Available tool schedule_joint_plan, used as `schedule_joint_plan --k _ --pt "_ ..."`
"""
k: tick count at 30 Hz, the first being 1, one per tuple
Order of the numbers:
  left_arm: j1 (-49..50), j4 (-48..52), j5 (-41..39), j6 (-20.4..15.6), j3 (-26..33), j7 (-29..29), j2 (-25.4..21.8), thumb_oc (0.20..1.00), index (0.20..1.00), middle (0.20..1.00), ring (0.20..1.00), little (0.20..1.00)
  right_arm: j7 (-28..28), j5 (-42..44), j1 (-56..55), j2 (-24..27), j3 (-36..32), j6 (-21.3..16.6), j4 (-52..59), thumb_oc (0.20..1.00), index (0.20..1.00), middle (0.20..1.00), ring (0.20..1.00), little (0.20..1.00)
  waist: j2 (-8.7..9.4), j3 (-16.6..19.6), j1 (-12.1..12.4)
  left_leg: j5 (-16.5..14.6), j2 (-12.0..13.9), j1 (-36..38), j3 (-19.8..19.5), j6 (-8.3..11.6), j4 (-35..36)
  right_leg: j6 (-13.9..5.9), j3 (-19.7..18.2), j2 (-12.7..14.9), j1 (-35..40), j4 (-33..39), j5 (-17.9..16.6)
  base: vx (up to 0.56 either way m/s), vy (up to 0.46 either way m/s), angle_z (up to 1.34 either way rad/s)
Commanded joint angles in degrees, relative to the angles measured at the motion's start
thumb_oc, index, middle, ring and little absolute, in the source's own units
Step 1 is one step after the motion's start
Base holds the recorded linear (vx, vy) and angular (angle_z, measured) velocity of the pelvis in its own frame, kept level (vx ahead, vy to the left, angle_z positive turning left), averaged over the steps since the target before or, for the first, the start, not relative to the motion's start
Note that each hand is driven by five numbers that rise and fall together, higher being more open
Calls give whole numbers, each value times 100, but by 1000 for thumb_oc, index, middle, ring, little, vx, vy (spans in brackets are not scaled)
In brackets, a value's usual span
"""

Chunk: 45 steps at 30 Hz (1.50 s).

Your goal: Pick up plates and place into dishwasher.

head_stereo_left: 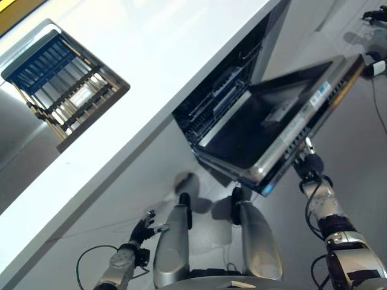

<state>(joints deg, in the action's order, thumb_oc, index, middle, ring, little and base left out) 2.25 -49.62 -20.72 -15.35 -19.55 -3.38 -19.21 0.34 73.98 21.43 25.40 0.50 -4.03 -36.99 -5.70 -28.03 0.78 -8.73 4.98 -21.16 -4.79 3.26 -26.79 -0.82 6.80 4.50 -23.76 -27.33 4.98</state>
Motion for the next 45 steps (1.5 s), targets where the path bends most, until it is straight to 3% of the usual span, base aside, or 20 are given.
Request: schedule_joint_plan --k 1,12,22,31,41,45 --pt "523 441 211 -12 -164 -69 -224 1000 1000 1000 1000 1000 314 88 1388 -151 322 202 1184 1000 1000 1000 1000 1000 158 199 276 358 -129 -290 341 -103 -540 -84 -240 257 703 194 -18 20 9 7" --pt "575 521 151 66 -110 -112 -241 1000 1000 1000 1000 1000 -12 -677 1291 -233 697 366 1671 1000 1000 1000 1000 1000 220 253 349 380 -151 -84 281 -74 -333 -93 -168 296 1004 425 -32 40 19 13" --pt "545 221 160 -11 -74 -224 -241 1000 1000 1000 1000 1000 38 -872 1713 -418 1092 394 514 1000 1000 1000 1000 1000 265 470 739 575 -192 355 137 1 329 -170 240 434 1555 890 -54 46 30 17" --pt "671 16 293 -218 110 -325 -187 1000 1000 1000 1000 1000 199 -459 1767 -484 874 150 -220 1000 1000 1000 1000 1000 322 720 1038 685 -190 735 41 60 845 -248 600 483 2031 1295 -57 47 32 21" --pt "1037 745 143 -551 639 -115 -54 1000 1000 1000 1000 1000 14 -1064 359 -478 605 -404 1084 1000 1000 1000 1000 1000 595 1273 864 648 -207 1250 303 -8 1376 -372 681 511 2468 1794 -124 55 44 6" --pt "1084 1301 127 -569 754 -216 -94 1000 1000 1000 1000 1000 -80 -1464 -566 -519 214 -701 1829 1000 1000 1000 1000 1000 633 1522 654 719 -133 1481 1059 -98 1729 -490 1030 580 2647 1868 -141 29 25 31"
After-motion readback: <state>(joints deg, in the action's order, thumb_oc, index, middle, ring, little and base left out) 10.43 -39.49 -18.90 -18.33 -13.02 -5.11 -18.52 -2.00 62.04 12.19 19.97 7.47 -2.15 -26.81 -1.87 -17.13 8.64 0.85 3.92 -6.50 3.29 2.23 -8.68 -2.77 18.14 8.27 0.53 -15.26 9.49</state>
